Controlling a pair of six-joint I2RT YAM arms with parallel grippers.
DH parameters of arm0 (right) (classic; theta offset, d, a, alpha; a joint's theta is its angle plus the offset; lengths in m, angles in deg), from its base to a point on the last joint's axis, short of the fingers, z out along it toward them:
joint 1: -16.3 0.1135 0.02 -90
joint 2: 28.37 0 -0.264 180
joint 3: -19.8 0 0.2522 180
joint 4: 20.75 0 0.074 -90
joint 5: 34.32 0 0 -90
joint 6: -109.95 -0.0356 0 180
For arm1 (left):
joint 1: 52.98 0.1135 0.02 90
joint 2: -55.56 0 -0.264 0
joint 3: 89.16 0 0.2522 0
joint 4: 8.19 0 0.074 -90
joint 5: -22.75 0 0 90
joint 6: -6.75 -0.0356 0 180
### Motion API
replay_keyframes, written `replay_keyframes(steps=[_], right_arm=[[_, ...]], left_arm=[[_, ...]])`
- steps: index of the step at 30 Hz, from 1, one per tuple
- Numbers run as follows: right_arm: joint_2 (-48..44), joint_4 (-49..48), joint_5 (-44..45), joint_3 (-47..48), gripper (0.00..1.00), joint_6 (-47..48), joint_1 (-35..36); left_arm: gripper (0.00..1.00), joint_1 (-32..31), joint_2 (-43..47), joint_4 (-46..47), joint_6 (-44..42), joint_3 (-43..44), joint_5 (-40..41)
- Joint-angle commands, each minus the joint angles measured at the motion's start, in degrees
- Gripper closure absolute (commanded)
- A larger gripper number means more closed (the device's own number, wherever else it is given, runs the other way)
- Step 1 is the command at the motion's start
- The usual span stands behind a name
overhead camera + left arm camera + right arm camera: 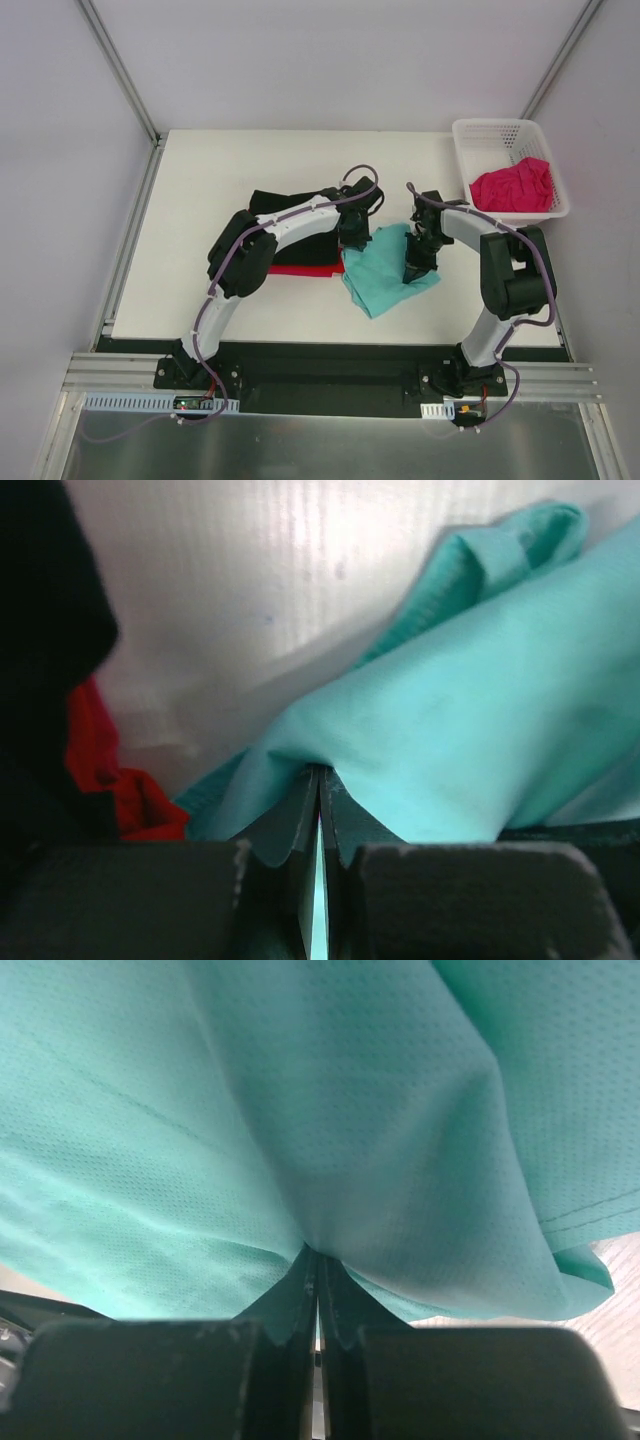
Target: Fold and stack the t-shirts
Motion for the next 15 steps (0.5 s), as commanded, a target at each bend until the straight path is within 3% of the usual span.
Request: replay_keyframes(steps=[1,6,15], right_arm=[[-2.09,3.43,5.78,-0.77,0.99,-0.76,1.60],[-3.94,6.33,9.12,0.46,0.99,-0.50,2.21],[0.72,6.78,13.25,1.17,0.99,0.21,-0.51]], left_arm=[[0.99,2.48,2.85,-0.18,-3.32,-1.81,0.65],[1.00,3.54,3.38,0.17,-4.12,-1.90,0.48],[1.00,3.98,2.24,0.96,-4.91,-0.85,-0.32]])
